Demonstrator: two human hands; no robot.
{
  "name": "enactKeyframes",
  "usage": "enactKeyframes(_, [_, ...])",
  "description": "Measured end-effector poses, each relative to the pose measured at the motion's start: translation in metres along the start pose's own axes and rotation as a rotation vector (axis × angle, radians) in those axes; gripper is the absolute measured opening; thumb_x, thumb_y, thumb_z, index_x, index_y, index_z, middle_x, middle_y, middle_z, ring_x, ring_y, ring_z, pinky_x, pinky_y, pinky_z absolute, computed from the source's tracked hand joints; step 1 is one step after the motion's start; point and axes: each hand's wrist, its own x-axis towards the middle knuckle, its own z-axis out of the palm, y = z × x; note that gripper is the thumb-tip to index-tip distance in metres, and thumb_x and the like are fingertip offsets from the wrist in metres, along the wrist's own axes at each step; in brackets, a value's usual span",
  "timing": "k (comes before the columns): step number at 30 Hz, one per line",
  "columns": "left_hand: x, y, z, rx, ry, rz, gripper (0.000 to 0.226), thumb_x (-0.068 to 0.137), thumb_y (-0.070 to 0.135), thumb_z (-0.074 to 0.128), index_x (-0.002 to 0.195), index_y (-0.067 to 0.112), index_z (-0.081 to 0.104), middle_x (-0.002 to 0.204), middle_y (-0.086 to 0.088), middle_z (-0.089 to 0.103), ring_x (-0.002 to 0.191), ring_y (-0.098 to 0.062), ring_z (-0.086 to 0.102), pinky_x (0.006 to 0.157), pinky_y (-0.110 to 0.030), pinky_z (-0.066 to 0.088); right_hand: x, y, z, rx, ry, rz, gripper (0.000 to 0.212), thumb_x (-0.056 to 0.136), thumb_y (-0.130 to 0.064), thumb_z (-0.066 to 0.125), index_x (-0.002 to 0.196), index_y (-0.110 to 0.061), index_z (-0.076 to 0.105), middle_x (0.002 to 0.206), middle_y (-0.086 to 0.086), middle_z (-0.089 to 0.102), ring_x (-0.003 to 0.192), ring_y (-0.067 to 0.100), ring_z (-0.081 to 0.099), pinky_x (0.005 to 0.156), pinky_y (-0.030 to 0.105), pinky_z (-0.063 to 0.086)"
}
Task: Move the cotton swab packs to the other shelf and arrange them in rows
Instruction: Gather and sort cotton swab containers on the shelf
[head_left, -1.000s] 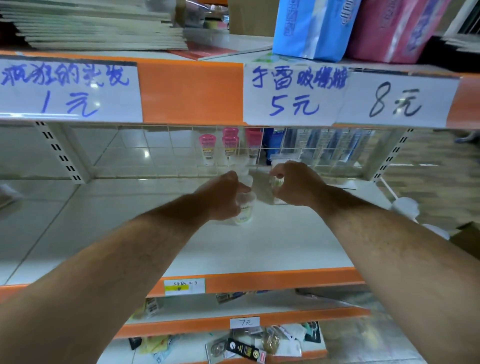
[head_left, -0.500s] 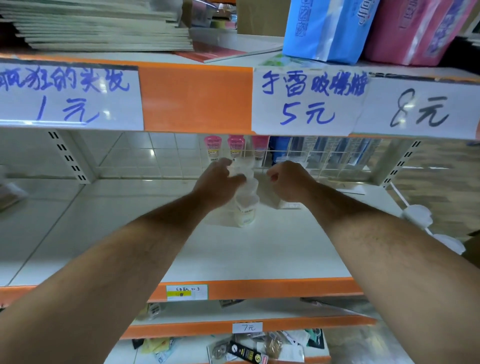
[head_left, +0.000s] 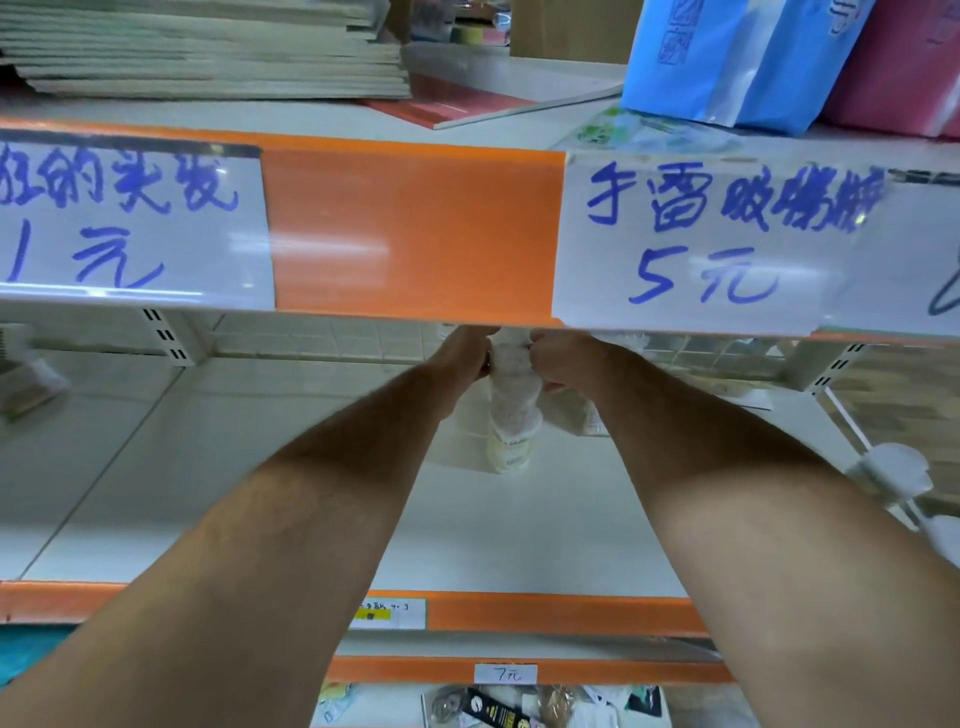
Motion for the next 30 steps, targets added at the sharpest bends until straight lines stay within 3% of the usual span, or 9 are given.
enactKeyframes(4, [-0.002,0.002,-0.001,0.051,-0.03,-0.001,0.033,0.101,0.026,0.044,0.126,0.009,0.058,0.124,-0.014,0.064,0.111,-0.025,0.063,0.102,-0.042,0.05,0.004,0.004,-0.001,0.013,0.026,-0.02,0.027,0.087,-0.025,0.055,0.113,-0.018,0.059,0.105,0.003,0.061,0.09,0.018,0.061,0.064,0.032,0.058])
enactKeyframes(9, [-0.011,0.003,0.003,0.099,-0.055,0.002,0.03,0.101,0.028,0.042,0.122,0.011,0.056,0.123,-0.007,0.061,0.113,-0.023,0.059,0.098,-0.037,0.048,-0.021,-0.01,-0.01,-0.091,-0.032,-0.065,0.009,0.096,-0.004,0.048,0.094,-0.013,0.048,0.079,0.003,0.046,0.093,0.024,0.049,0.097,0.04,0.049])
enactKeyframes(11, [-0.013,0.003,0.003,0.112,-0.014,-0.004,0.018,0.099,0.026,0.043,0.105,0.015,0.057,0.114,-0.007,0.059,0.108,-0.023,0.057,0.085,-0.032,0.046,-0.017,-0.005,-0.009,-0.105,0.052,-0.085,0.013,0.095,-0.006,0.052,0.085,-0.014,0.051,0.078,0.003,0.048,0.086,0.021,0.054,0.082,0.034,0.055])
enactKeyframes(13, [-0.016,0.001,0.002,0.118,0.012,-0.013,0.019,0.099,0.025,0.043,0.106,0.014,0.056,0.112,-0.01,0.058,0.103,-0.023,0.056,0.071,-0.027,0.041,-0.014,-0.002,-0.005,-0.079,0.138,-0.056,0.005,0.095,-0.009,0.055,0.098,-0.011,0.059,0.09,0.006,0.059,0.082,0.016,0.06,0.068,0.024,0.054])
enactKeyframes(16, [-0.02,0.0,0.001,0.105,0.01,-0.018,0.021,0.1,0.025,0.04,0.111,0.013,0.053,0.115,-0.009,0.057,0.111,-0.027,0.059,0.062,-0.024,0.038,-0.01,0.002,-0.004,-0.107,0.166,-0.082,0.019,0.095,-0.011,0.057,0.113,-0.01,0.061,0.109,0.009,0.063,0.095,0.019,0.061,0.082,0.026,0.052])
enactKeyframes(19, [-0.022,0.001,0.0,0.084,0.025,-0.014,0.02,0.1,0.027,0.041,0.111,0.014,0.052,0.115,-0.007,0.057,0.113,-0.027,0.06,0.06,-0.023,0.039,-0.011,0.002,-0.004,-0.037,0.188,-0.12,0.022,0.095,-0.014,0.058,0.117,-0.01,0.06,0.11,0.008,0.062,0.086,0.015,0.059,0.073,0.024,0.051])
enactKeyframes(23, [-0.024,0.002,0.0,0.102,0.021,-0.02,0.023,0.099,0.028,0.041,0.113,0.013,0.052,0.124,-0.012,0.058,0.114,-0.029,0.059,0.061,-0.024,0.039,-0.011,0.004,-0.002,-0.018,0.224,-0.133,0.013,0.094,-0.016,0.06,0.107,-0.015,0.058,0.093,0.0,0.056,0.085,0.012,0.054,0.074,0.023,0.047])
enactKeyframes(25, [-0.023,0.001,-0.001,0.157,0.036,-0.028,0.026,0.098,0.031,0.042,0.115,0.014,0.052,0.126,-0.012,0.057,0.112,-0.029,0.058,0.064,-0.026,0.042,-0.015,0.004,-0.004,-0.034,0.223,-0.124,0.009,0.093,-0.015,0.061,0.1,-0.016,0.056,0.085,-0.001,0.053,0.08,0.011,0.054,0.064,0.02,0.045])
enactKeyframes(30, [-0.024,0.001,-0.005,0.306,0.077,-0.13,0.031,0.094,0.033,0.046,0.105,0.009,0.061,0.11,-0.016,0.068,0.097,-0.031,0.067,0.091,-0.042,0.051,-0.03,0.01,-0.01,-0.013,0.179,0.005,0.015,0.09,-0.018,0.068,0.088,-0.006,0.059,0.078,0.011,0.069,0.065,0.021,0.07,0.054,0.028,0.058])
